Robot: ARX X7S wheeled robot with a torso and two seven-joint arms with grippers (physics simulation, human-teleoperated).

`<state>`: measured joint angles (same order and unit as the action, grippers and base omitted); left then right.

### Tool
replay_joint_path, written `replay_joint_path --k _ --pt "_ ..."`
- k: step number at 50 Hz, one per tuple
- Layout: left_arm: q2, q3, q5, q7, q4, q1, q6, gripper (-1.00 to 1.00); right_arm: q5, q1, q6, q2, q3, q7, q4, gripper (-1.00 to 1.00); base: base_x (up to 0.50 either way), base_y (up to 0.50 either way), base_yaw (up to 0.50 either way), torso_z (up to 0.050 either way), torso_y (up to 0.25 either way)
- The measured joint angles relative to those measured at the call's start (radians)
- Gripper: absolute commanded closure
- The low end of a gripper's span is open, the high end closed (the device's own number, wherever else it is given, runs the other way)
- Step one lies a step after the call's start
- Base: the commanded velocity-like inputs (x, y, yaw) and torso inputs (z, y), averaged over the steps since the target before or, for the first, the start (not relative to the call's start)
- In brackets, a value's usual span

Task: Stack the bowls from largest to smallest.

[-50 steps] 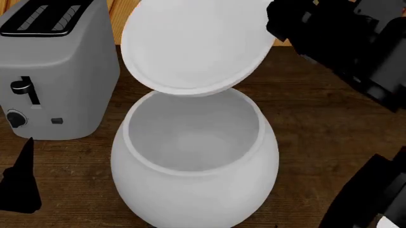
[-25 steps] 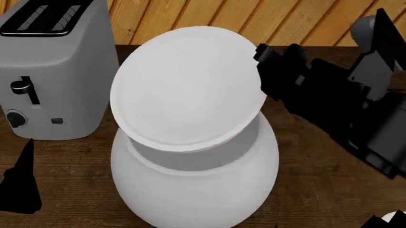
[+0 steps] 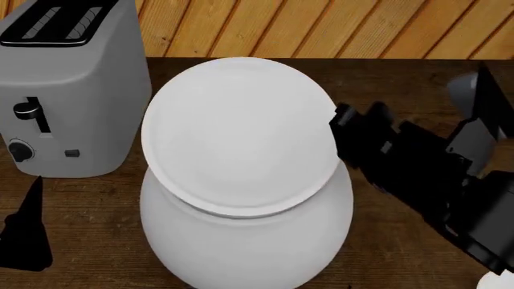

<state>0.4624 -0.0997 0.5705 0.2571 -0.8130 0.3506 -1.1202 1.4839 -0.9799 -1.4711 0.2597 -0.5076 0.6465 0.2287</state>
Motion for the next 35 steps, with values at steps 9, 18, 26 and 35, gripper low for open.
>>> replay_joint_path --k 9,18,26,35 --pt "0.002 0.000 0.005 0.004 -0.002 0.000 -0.001 -1.00 0.029 0.017 0.008 0.008 0.007 0.006 -0.015 1.00 0.00 0.00 0.00 0.000 0.000" --pt "0.004 0.000 0.010 0.006 -0.002 0.000 0.000 -1.00 0.028 0.025 0.024 0.018 0.031 0.012 -0.040 -1.00 0.00 0.00 0.00 0.000 0.000" --pt "0.005 0.002 0.015 0.010 -0.003 0.001 -0.001 -1.00 0.065 0.021 0.033 0.028 0.029 0.054 -0.094 -1.00 0.00 0.00 0.00 0.000 0.000" --pt "0.007 0.000 0.021 0.015 -0.005 0.002 -0.003 -1.00 0.194 0.035 0.028 0.080 0.017 0.173 -0.211 -1.00 0.00 0.00 0.00 0.000 0.000"
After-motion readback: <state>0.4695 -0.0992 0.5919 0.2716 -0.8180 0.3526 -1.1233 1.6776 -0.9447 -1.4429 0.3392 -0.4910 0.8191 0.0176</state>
